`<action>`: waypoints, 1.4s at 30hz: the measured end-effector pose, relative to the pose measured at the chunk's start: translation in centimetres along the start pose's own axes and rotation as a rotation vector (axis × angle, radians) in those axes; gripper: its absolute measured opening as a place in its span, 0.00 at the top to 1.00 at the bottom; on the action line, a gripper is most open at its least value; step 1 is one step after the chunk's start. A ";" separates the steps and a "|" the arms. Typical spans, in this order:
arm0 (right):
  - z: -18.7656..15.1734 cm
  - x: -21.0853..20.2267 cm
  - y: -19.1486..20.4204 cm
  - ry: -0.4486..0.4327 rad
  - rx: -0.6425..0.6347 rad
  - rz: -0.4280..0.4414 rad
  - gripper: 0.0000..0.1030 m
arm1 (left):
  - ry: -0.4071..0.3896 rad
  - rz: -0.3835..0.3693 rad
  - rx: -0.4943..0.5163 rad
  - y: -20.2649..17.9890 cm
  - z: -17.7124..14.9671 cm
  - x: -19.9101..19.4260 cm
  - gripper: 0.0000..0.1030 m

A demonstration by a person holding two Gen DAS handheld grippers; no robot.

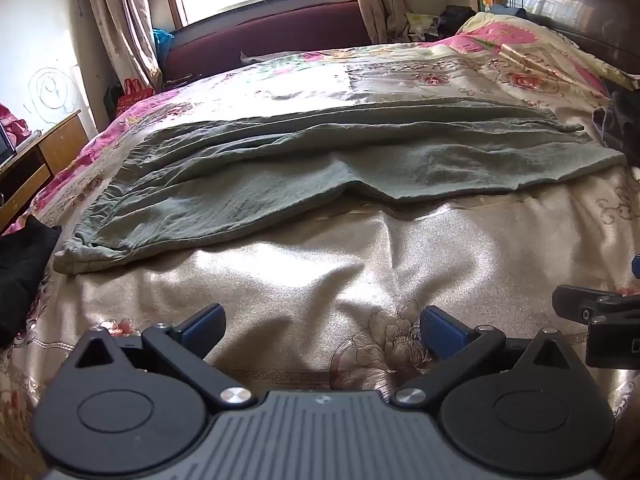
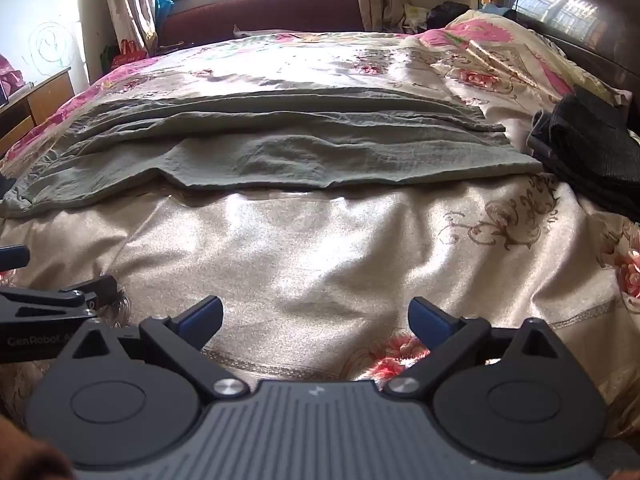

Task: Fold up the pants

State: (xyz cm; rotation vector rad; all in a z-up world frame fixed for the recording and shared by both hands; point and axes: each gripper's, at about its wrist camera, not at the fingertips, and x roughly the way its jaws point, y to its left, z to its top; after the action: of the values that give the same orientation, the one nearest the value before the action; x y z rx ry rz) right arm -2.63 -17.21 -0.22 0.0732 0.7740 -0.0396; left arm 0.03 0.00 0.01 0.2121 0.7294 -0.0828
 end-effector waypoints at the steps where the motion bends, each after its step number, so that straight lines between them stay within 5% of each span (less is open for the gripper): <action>1: 0.0 0.0 0.0 0.000 -0.004 -0.003 0.05 | -0.003 -0.001 -0.002 0.0 0.0 0.0 0.00; 42: -0.2 0.8 0.2 0.028 -0.014 -0.002 0.05 | 0.035 -0.064 -0.041 0.6 -0.7 1.1 0.00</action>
State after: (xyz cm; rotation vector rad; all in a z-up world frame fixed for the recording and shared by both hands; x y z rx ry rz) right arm -2.18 -17.04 -0.97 0.0599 0.8020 -0.0352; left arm 0.46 0.68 -1.09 0.1516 0.7718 -0.1256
